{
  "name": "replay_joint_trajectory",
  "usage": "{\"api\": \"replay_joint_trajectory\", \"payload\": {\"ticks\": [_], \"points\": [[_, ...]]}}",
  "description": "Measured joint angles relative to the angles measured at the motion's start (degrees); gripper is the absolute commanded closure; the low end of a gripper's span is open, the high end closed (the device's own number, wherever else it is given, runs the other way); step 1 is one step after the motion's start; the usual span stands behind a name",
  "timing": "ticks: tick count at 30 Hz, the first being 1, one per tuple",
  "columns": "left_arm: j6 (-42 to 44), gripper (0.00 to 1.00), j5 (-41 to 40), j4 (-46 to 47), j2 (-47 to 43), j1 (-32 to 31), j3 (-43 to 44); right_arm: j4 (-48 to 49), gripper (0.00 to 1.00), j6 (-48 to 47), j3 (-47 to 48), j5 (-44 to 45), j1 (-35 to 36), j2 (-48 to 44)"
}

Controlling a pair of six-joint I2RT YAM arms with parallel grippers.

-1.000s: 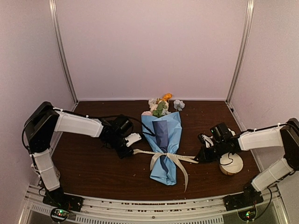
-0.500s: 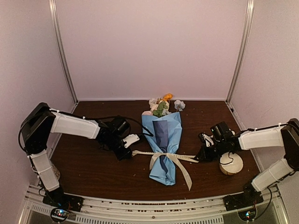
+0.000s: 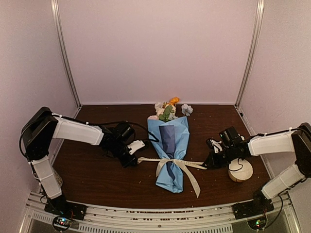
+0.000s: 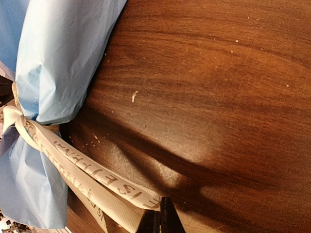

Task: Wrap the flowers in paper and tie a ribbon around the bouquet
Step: Tie the half-tied ribbon around the folded bouquet, then reset both arms

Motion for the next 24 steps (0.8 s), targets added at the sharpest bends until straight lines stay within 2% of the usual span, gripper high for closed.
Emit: {"api": "replay_joint_trajectory", "payload": {"ticks": [1, 2, 3, 5, 8, 10, 13, 14, 16, 18, 21, 24], "points": [[0.0, 1.0, 0.11, 0.0, -0.02, 0.02, -0.09, 0.0, 0.98, -0.02, 0.0, -0.04, 0.0, 0.02], [0.0, 1.0, 0.22, 0.02, -0.07, 0.02, -0.13, 0.0, 0.91, -0.07, 0.0, -0.13, 0.0, 0.07], [0.0, 0.91, 0.46, 0.02, -0.11, 0.04, -0.22, -0.02, 0.85, -0.17, 0.0, -0.22, -0.02, 0.07], [0.2, 0.57, 1.38, -0.02, -0.46, 0.07, -0.66, -0.24, 0.71, -0.44, 0.02, -0.44, -0.04, -0.02], [1.31, 0.35, 1.77, -0.2, -2.21, -0.11, -1.99, -1.53, 0.58, -1.09, 0.33, -1.16, -0.52, -0.76], [2.32, 0.26, 2.16, -0.2, -4.09, -0.37, -2.97, -2.27, 0.51, -1.57, 1.16, -3.06, -0.72, -1.81], [3.72, 0.2, 3.63, 0.26, -8.0, -0.76, -4.48, -3.67, 0.47, -2.91, 3.76, -5.68, -0.7, -4.17], [4.09, 0.2, 4.13, 0.37, -9.22, -0.81, -4.85, -4.37, 0.43, -3.43, 4.74, -5.86, -0.72, -5.14], [4.57, 0.19, 4.98, 1.25, -11.91, -0.92, -5.75, -5.73, 0.26, -4.59, 6.45, -5.77, -0.74, -7.32], [4.57, 0.17, 5.38, 2.45, -14.45, -0.85, -6.56, -6.82, 0.02, -5.42, 7.82, -5.05, -0.83, -10.38], [3.06, 0.15, 5.33, 4.85, -17.68, 0.22, -6.78, -7.17, 0.0, -6.71, 9.31, -2.16, -1.46, -15.87], [-0.04, 0.11, 3.65, 7.67, -20.22, 3.89, -6.6, -5.9, 0.0, -7.5, 9.97, 1.66, -3.34, -21.22]]}}
